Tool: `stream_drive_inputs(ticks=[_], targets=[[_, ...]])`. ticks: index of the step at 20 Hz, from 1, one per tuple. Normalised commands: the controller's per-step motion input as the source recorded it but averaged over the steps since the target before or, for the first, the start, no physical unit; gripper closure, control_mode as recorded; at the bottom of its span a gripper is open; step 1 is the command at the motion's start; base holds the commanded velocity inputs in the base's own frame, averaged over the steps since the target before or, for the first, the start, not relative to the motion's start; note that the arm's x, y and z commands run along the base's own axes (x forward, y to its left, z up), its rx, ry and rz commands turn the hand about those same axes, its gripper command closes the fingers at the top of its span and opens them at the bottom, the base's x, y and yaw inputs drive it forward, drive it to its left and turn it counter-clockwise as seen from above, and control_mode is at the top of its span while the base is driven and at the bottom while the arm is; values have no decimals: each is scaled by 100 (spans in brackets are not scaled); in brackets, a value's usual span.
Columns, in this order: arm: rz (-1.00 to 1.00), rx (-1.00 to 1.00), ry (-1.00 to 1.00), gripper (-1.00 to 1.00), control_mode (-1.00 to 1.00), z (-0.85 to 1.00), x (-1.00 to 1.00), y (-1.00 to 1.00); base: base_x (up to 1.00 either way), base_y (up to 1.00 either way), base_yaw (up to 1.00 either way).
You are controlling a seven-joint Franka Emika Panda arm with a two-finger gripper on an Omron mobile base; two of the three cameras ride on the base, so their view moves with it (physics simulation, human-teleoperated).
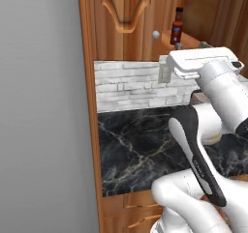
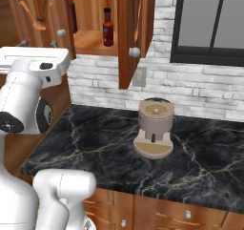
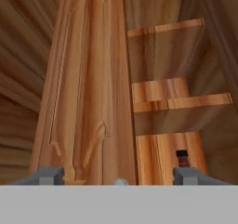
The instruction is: The dining table condiment station is running low on condiment bottle. Refill the condiment station by opening the cabinet and taking the condiment bottle from the cabinet and placing it on the dining table.
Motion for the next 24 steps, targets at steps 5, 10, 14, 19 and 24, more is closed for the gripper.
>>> stream_drive_inputs(ticks=[5,10,14,19,24], targets=[[-2,22,21,-100,-100,-13,29,-42,0,0,0],[-3,21,23,-100,-100,0,95,0,0,0,0],[5,11,7,-100,-100,0,70,8,0,0,0],[17,0,0,-100,-100,0,19,3,0,0,0],[5,4,3,-100,-100,0,0,20,0,0,0]])
